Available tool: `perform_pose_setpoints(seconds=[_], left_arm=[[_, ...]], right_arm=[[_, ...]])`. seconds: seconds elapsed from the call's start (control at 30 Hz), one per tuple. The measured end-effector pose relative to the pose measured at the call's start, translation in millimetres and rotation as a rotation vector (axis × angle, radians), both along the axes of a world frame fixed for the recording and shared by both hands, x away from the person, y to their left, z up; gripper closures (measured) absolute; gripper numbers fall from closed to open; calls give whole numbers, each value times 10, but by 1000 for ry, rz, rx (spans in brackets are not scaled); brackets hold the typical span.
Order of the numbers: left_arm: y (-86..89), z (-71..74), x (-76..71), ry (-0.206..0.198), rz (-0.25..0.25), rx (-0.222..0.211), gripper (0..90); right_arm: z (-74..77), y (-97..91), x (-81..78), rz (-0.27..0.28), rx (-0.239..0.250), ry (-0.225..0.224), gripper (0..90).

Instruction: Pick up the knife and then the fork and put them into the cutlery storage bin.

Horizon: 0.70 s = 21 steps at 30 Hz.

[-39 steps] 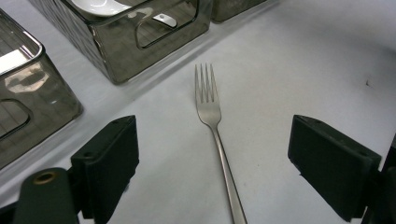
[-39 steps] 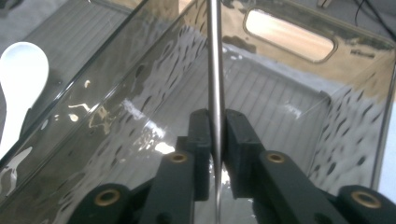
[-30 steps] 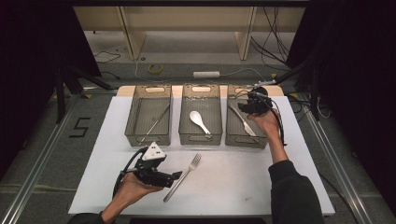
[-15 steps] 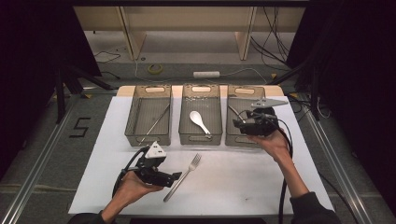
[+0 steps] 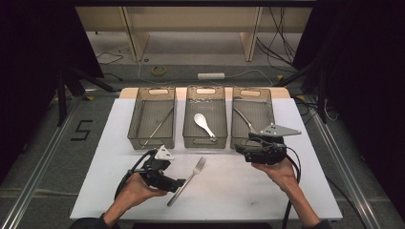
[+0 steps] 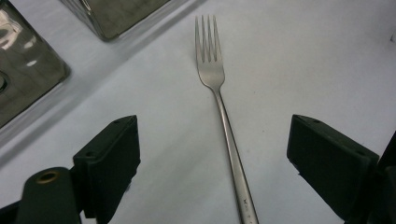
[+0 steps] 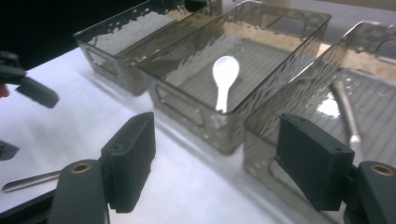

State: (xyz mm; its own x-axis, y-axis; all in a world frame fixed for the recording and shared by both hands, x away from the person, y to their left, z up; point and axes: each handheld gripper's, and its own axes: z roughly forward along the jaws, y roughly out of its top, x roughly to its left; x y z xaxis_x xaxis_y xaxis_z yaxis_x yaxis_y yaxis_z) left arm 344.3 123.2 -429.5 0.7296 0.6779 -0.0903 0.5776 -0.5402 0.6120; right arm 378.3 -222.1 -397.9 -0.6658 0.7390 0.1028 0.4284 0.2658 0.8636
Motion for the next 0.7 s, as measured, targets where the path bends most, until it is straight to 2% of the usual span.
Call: perform_pose_setpoints(seconds=[0.33, 0.53, 0.7], left_arm=[[-63, -25, 15, 42, -29, 67, 200], [-116, -34, 14, 75, -61, 121, 236], [-142, -49, 19, 92, -76, 141, 280]], right_arm=[[-96, 65, -230, 35, 43, -14, 279], [-157, 105, -314, 50, 21, -2, 277], [-174, 119, -373, 67, 14, 5, 276]])
